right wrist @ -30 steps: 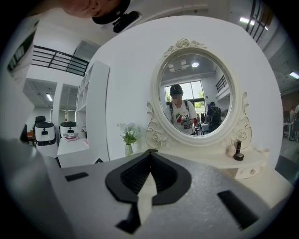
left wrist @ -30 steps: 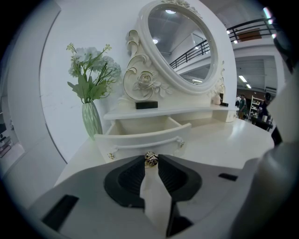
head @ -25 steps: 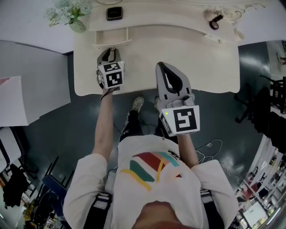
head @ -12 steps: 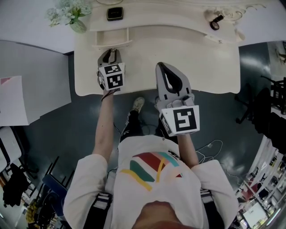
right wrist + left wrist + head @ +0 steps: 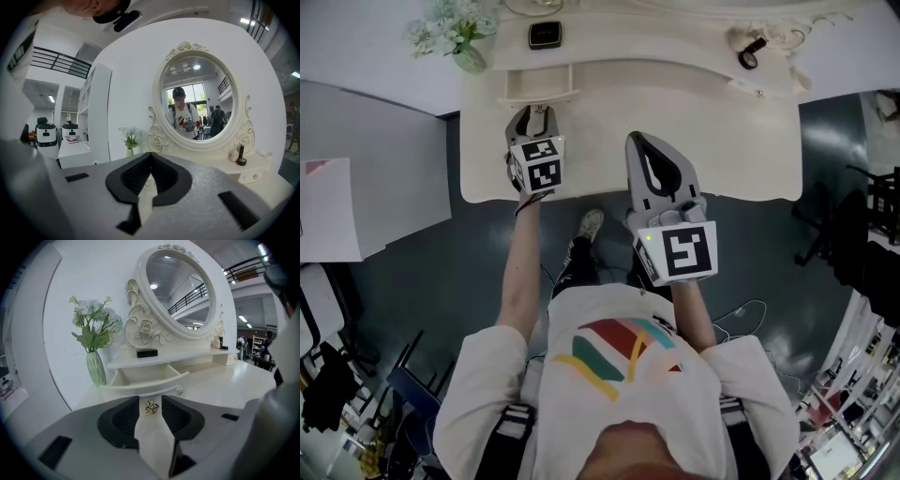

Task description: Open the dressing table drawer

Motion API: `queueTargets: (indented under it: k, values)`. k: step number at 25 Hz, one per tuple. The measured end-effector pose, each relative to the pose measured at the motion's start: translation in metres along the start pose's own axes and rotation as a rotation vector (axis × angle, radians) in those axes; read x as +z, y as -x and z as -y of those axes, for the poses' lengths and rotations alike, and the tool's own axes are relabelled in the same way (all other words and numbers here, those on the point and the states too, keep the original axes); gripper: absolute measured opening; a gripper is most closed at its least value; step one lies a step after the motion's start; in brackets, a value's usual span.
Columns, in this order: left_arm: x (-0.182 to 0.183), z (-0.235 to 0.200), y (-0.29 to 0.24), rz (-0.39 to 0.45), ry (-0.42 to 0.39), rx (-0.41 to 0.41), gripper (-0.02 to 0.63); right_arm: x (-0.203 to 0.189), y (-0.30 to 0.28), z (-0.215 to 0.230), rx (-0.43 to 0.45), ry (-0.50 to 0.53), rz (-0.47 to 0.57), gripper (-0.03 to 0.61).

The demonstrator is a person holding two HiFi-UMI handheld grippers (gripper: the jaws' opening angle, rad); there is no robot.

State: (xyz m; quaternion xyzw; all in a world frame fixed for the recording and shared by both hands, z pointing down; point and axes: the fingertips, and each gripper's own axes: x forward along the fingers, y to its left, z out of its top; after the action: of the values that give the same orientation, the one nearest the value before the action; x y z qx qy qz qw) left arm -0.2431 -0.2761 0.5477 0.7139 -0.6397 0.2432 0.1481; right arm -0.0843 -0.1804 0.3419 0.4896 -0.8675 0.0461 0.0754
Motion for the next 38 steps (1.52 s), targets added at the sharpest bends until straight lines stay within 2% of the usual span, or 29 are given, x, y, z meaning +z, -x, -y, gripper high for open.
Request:
queueTargets:
  k: [5, 8, 14, 16, 20, 23, 27, 29, 33, 38]
  values:
    - [0.029, -0.013, 0.016, 0.071, 0.057, 0.043, 0.124, 0.017, 0.004, 0.004, -0.003, 0.011, 0.039, 0.000]
    - [0.067, -0.018, 0.033, 0.156, 0.067, 0.063, 0.124, 0.030, 0.008, 0.005, -0.005, 0.022, 0.069, 0.000]
    - [0.156, -0.009, 0.089, 0.340, 0.107, 0.037, 0.118, 0.066, 0.018, 0.010, -0.010, 0.043, 0.155, 0.000]
    - [0.182, -0.004, 0.112, 0.400, 0.108, 0.030, 0.106, 0.080, 0.023, 0.013, -0.013, 0.049, 0.188, 0.000]
    - [0.216, 0.008, 0.161, 0.497, 0.116, 0.027, 0.041, 0.104, 0.034, 0.016, -0.011, 0.069, 0.251, 0.000]
    - [0.232, 0.019, 0.196, 0.569, 0.087, 0.031, 0.023, 0.114, 0.041, 0.018, -0.012, 0.091, 0.279, 0.000]
    - [0.242, 0.042, 0.237, 0.682, -0.009, 0.053, 0.015, 0.121, 0.047, 0.023, -0.015, 0.100, 0.300, 0.000]
    - [0.243, 0.053, 0.251, 0.713, -0.002, 0.041, 0.012, 0.122, 0.049, 0.025, -0.020, 0.107, 0.304, 0.000]
    - [0.240, 0.068, 0.272, 0.721, 0.066, 0.005, 0.011, 0.120, 0.055, 0.028, -0.023, 0.105, 0.302, 0.000]
    - [0.241, 0.072, 0.278, 0.740, 0.057, 0.013, 0.009, 0.112, 0.061, 0.033, -0.052, 0.118, 0.276, 0.000]
